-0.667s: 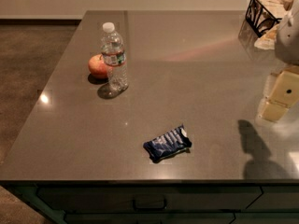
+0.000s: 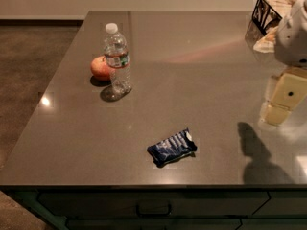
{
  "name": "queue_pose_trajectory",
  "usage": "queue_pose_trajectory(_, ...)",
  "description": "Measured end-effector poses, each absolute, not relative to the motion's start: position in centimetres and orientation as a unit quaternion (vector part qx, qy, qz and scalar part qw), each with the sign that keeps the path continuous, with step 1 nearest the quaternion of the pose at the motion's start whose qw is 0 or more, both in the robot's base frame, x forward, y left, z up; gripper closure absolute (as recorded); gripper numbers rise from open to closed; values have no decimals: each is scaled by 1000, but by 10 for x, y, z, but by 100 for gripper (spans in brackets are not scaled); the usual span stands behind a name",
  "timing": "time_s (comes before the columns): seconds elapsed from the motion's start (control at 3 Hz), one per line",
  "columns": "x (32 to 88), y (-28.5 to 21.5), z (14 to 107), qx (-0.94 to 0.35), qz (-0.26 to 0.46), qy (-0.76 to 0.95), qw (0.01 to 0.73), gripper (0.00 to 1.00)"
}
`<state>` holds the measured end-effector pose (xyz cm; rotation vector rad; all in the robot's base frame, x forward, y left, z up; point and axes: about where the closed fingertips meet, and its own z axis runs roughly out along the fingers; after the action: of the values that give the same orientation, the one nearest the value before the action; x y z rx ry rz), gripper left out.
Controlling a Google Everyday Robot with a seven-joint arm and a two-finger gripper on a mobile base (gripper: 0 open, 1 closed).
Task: Pick rxbar blueberry
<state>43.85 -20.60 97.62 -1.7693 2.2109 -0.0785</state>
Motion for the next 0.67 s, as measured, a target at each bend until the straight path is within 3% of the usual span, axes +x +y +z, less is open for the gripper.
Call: queue_pose_trajectory(0.67, 420, -146, 926, -693, 3, 708, 136, 0)
